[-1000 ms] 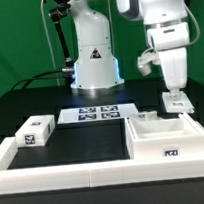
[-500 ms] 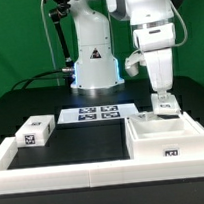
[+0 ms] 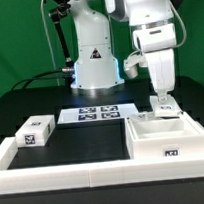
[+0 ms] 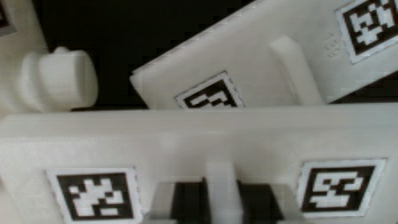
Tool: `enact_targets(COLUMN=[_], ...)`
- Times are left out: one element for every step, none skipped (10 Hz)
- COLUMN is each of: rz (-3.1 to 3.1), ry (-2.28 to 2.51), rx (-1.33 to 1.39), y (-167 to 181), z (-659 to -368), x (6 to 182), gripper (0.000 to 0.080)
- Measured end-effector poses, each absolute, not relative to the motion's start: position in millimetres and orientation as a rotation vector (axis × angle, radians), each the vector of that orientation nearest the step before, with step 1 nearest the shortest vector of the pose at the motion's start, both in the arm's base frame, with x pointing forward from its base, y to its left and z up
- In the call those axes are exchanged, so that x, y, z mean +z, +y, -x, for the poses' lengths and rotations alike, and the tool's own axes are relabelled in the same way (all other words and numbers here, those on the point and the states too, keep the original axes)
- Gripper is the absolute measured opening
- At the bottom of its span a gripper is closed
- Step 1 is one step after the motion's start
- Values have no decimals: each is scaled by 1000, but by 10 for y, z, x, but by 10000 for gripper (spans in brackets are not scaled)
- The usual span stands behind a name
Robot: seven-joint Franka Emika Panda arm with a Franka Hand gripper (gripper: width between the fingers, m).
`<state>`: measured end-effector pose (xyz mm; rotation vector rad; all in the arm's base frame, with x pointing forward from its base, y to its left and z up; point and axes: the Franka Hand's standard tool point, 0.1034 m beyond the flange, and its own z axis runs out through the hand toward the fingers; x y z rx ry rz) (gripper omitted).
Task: Assemble cabinet
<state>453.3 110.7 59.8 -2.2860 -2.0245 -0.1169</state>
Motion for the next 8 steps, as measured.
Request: enact_targets(rz=[2290,2290,2290,2290,2291,2290,2290,2290], ry=[-2017,-2017,-2017,-2021,-2021,-2022,-2021,-2018], rx=[-114,-114,-114,-117,-116,-115,-117,-117], y=[1091,1093,1092,1094,1095,1100,1103,1105], z=[-4530,-4528,-4529,-4559,-4594,-4610,-4621,-4645], x=[587,586,586,603,622,633,632,624], gripper=[68,68,68,68,68,68,68,68])
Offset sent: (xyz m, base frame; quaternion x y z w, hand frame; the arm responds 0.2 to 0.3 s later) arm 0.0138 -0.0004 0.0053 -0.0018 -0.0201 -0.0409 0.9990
